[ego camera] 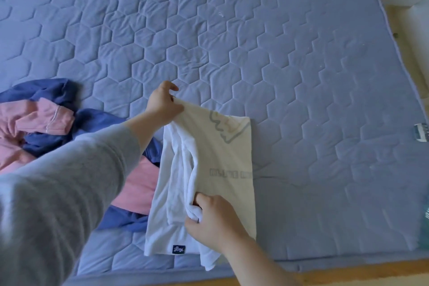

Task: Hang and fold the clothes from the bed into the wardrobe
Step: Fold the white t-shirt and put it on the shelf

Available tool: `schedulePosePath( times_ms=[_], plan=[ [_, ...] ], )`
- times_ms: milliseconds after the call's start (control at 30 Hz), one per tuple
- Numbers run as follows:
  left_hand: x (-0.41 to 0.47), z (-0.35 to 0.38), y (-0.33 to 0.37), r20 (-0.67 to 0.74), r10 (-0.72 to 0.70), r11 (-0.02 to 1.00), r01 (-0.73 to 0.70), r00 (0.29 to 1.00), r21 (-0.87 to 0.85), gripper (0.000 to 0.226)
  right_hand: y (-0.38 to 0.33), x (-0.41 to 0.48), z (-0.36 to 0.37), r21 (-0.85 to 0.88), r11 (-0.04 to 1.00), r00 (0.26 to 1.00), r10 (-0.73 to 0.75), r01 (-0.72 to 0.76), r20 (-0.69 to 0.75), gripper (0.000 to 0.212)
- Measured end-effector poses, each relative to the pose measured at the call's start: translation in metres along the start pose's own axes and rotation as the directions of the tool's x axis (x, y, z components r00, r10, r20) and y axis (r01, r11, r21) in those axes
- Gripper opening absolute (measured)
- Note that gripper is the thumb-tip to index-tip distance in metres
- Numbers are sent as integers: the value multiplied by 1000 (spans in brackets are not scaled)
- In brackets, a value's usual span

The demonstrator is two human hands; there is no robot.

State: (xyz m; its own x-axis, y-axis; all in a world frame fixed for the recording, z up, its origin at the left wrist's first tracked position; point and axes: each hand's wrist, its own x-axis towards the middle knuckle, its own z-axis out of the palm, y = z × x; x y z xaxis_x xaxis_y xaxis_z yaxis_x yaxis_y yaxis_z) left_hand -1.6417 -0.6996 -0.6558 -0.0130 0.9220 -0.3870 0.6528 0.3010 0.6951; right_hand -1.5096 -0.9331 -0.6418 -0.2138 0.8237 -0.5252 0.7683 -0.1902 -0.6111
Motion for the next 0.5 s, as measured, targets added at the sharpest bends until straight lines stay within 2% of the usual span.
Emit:
schedulePosePath(
  times_ms=[167, 300, 433, 500],
  plan=[
    [20, -4, -25, 1, -27, 999, 27, 1000, -38, 32, -13, 25, 26, -19, 1000, 1000, 4, -4, 4, 21],
    [33, -7, -44, -45, -53, 999, 53, 998, -6, 21, -21, 41, 40, 35, 999, 999, 28, -29, 45, 21],
    [40, 1, -63, -8, -92, 995, 92, 996, 38, 25, -25, 57, 53, -13, 995, 987, 101, -100, 127, 15],
    [38, 7, -72, 52, -166, 986, 166, 985, 10, 28, -27, 63, 59, -11, 991, 974, 137, -137, 178, 14]
  ],
)
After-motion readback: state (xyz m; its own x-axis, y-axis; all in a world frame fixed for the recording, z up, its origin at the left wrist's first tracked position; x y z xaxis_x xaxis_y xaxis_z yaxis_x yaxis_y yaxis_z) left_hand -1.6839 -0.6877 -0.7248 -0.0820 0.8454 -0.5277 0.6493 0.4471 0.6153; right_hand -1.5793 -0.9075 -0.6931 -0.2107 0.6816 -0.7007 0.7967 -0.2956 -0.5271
